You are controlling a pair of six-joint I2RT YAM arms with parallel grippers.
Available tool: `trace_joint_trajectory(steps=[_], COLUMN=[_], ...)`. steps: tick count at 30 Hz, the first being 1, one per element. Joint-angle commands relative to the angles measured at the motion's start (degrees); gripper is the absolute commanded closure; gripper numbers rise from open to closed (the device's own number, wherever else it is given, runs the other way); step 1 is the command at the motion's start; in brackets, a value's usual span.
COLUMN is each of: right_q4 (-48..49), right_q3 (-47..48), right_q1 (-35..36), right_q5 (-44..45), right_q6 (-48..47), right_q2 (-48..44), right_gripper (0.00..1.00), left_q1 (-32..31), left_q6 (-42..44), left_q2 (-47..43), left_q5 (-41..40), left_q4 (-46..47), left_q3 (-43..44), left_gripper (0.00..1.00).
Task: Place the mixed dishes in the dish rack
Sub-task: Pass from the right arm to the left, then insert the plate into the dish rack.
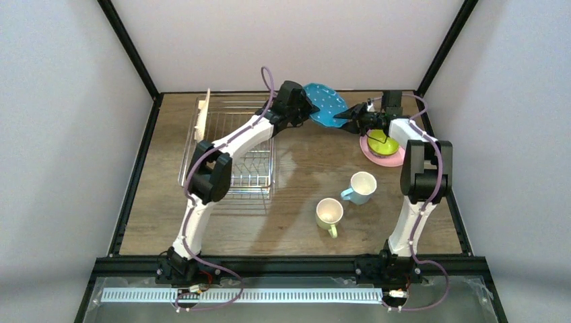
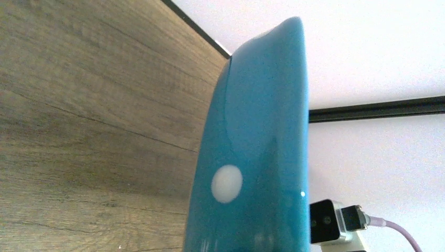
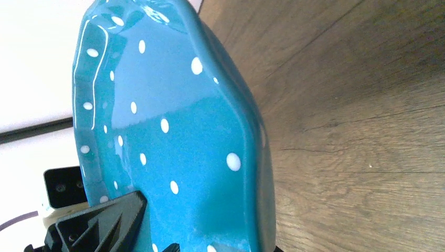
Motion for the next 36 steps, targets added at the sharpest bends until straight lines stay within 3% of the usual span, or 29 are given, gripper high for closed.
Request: trace_joint_trajectory(steps=[1, 17, 36], right_q4=[1.47, -1.7, -2.17], right_q3=[1.59, -0.72, 7.16], right_q1=[-0.17, -0.18, -0.09], right_q5=[-1.48, 5.17, 7.14], right_q6=[-2.42, -7.21, -9.08], right_q2=[-6.06, -11.98, -5.55], right_gripper=[0.11, 0.08, 0.07], left_q1=[-0.35, 1.49, 2.84], left_q6=[6.28, 18.53, 40.3], left_q2=[-4.75, -16.55, -31.86], left_q5=[-4.02, -18.31, -38.89], left_q4=[-2.77, -15.38, -24.08], left_q3=[1.86, 3.4, 2.57], left_gripper=[0.97, 0.97, 0.97])
